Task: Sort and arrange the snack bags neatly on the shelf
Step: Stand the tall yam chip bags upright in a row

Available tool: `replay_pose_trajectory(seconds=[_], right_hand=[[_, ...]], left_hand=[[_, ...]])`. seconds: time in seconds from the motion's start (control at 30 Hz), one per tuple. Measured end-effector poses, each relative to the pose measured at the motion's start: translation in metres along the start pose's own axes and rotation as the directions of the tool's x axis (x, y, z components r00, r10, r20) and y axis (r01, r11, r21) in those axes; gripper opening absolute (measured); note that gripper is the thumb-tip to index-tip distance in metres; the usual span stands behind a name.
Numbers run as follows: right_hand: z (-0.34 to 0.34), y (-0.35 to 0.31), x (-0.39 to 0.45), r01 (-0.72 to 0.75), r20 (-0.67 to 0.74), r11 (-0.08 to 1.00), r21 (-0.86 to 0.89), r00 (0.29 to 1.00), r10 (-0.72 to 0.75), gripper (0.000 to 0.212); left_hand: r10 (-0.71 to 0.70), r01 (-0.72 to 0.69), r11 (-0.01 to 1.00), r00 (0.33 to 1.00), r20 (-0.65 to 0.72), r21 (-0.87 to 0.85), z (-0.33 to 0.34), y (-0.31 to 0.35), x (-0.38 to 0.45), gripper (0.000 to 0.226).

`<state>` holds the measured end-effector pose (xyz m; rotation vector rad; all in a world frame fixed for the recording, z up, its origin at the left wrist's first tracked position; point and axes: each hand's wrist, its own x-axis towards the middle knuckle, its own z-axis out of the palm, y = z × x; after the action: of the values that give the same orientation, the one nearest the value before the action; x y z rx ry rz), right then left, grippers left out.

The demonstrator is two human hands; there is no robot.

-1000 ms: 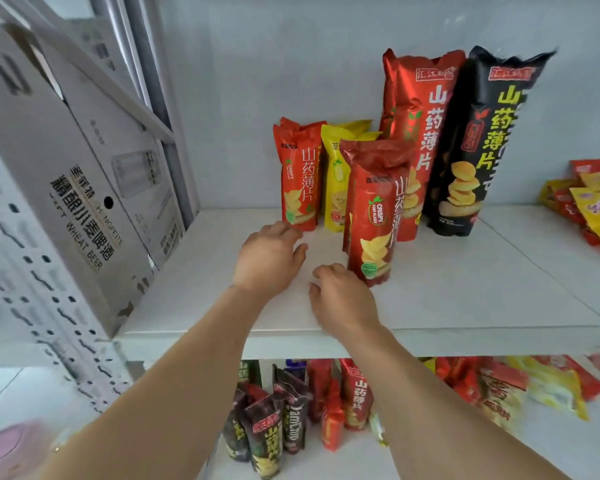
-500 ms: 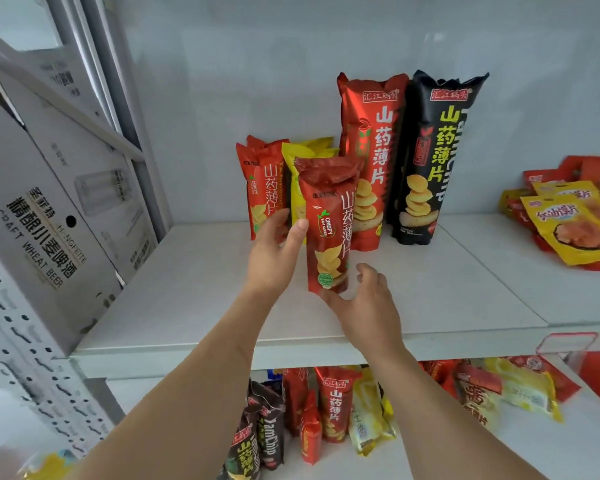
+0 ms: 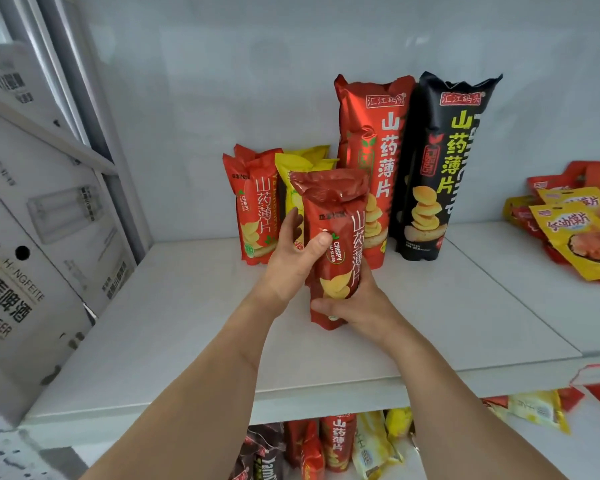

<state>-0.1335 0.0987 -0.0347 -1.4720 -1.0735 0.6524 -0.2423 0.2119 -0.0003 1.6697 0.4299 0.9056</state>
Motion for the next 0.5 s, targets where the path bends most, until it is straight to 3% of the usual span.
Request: replay_pose_trajectory(seconds=[0.07, 0.17, 0.37, 0.5], right_hand=[[-0.002, 0.002, 0.004, 0.001, 0.003, 1.0, 0.007, 1.0, -0.001, 0.096], [-0.003, 0.009, 0.011, 0.005, 0.018, 1.0, 0.003, 1.0, -0.005, 0.106], [-0.003, 0.015, 0.013, -0.005, -0.006, 1.0, -0.001, 1.0, 0.005, 0.12], [-0.008, 0.01, 0.012, -0.022, 0.078, 0.999, 0.035, 0.997, 0.02, 0.117]], left_hand=[[0.032, -0.031, 0.999, 0.999, 0.028, -0.025, 0.002, 0.006, 0.004, 0.133], [0.081, -0.079, 0.996, 0.995, 0.056, -0.046, 0.004, 0.017, 0.009, 0.131], [0.052, -0.05, 0.998, 0.998, 0.034, -0.039, 0.009, 0.017, 0.01, 0.136], [0.032, -0.031, 0.999, 0.999, 0.038, -0.03, 0.013, 0.02, 0.006, 0.135]])
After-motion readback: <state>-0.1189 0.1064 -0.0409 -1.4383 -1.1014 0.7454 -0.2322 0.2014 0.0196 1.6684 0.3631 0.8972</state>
